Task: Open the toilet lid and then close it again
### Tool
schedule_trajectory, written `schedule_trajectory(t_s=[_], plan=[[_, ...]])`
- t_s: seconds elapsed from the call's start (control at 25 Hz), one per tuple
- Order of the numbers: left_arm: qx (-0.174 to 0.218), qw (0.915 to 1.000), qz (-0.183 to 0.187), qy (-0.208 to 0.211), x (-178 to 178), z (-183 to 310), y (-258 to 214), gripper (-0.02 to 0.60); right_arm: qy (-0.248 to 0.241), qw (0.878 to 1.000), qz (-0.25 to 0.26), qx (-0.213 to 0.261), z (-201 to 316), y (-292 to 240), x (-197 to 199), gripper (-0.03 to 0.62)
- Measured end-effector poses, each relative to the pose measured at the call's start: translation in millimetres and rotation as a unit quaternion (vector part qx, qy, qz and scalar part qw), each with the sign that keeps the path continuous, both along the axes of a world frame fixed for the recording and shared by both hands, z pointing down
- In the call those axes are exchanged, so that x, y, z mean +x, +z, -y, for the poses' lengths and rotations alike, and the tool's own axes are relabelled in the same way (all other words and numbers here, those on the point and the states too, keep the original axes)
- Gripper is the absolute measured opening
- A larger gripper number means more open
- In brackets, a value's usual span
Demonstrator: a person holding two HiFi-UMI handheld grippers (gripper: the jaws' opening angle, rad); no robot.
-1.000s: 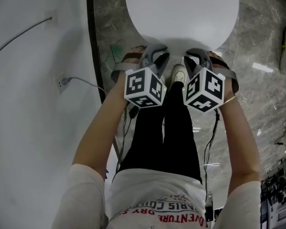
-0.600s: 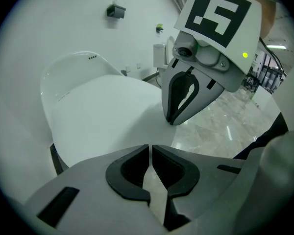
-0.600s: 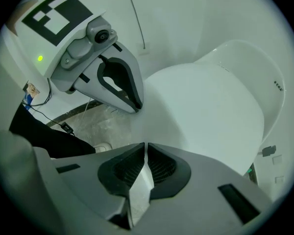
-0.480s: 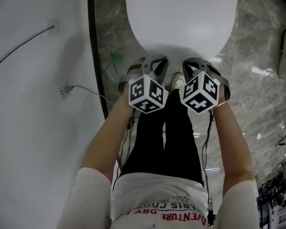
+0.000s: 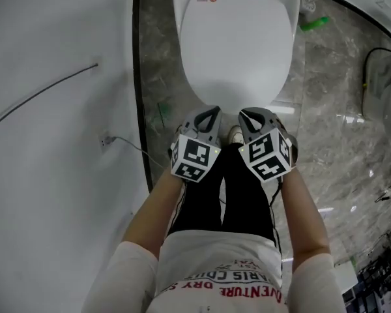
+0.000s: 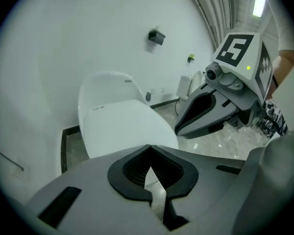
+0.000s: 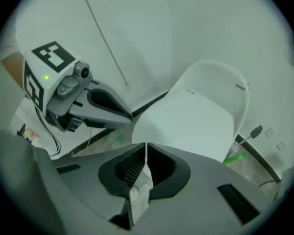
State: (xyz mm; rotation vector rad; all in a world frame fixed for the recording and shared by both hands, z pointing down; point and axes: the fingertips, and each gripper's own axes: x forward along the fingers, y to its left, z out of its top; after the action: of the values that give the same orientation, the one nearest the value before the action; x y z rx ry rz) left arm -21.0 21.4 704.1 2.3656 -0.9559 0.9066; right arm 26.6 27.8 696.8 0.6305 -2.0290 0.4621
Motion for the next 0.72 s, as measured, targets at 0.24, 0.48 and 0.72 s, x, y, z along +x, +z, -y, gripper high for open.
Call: schedule_trajectory(t_s=[0.24,0.48,0.72], plan=[[0.078,0.9952,-0.052,-0.029,2.8,21.0,-159.2,0.008,0.117,0.988,0.060,0.080,26.9,-147.0,6.5,0.014],[0.179,0.9765,-0.116,-0.030,2.4,31.8,-319.4,0.006,0.164,0.965,0.115,0.166,39.2,-291.3,7.4,0.014],[0.213,0.9682,-0.127,-0.031,-17.0,-2.0,-412.5,0.006,0.191,0.949,0.120,0.222,1.3,-386.1,14.6,0.014]])
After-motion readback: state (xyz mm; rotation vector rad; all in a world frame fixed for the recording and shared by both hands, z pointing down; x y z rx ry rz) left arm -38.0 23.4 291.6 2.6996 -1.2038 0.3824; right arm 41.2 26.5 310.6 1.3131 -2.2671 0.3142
